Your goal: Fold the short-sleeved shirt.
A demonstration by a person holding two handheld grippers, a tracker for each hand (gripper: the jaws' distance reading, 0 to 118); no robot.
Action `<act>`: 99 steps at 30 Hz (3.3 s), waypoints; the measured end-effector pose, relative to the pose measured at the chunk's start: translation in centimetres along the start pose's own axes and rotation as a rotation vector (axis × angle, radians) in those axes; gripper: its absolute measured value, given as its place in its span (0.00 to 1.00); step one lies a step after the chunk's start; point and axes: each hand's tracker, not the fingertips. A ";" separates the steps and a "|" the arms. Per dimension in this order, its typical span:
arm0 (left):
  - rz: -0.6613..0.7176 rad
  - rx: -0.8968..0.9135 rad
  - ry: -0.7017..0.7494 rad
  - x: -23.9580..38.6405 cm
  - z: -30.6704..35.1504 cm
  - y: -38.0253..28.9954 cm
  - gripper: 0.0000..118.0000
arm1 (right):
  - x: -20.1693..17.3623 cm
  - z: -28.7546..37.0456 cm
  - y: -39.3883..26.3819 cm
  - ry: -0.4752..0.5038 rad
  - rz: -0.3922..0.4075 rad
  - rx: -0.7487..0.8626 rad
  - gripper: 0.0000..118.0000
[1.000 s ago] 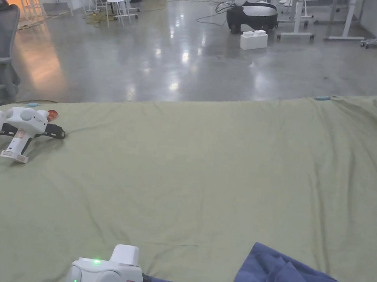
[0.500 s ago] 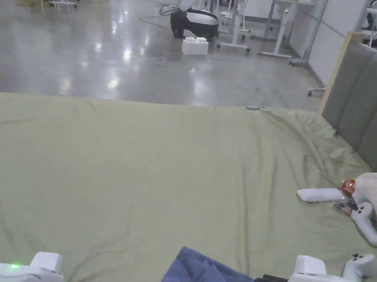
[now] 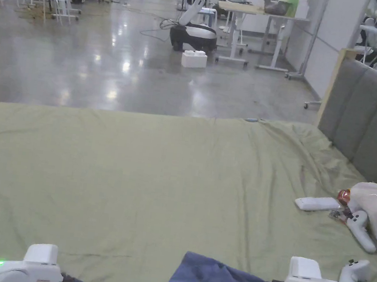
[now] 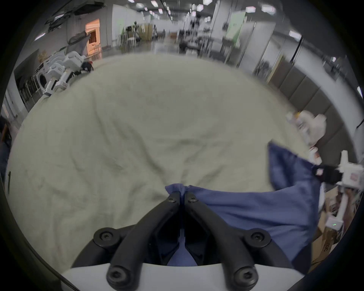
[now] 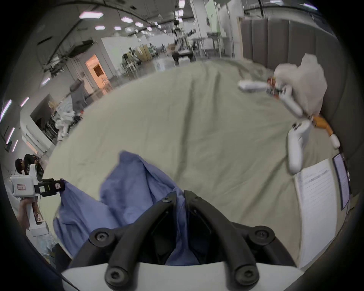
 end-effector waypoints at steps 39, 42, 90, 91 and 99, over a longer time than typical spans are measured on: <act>-0.116 0.892 0.084 1.2 36.5 9.9 0.00 | -7.1 28.5 16.7 -0.085 0.058 0.739 0.03; -0.114 0.883 0.096 0.9 34.9 11.4 0.00 | -7.4 27.1 18.3 -0.086 0.064 0.735 0.03; 0.136 0.307 0.016 -9.4 17.4 -21.9 0.00 | 1.8 10.5 -14.9 -0.059 -0.132 0.138 0.03; 0.137 0.301 0.012 -9.1 17.8 -22.6 0.00 | 1.8 11.0 -15.8 -0.069 -0.132 0.140 0.03; 0.138 0.263 0.028 -8.9 17.9 -25.1 0.02 | 2.0 12.2 -18.4 -0.072 -0.087 0.096 0.04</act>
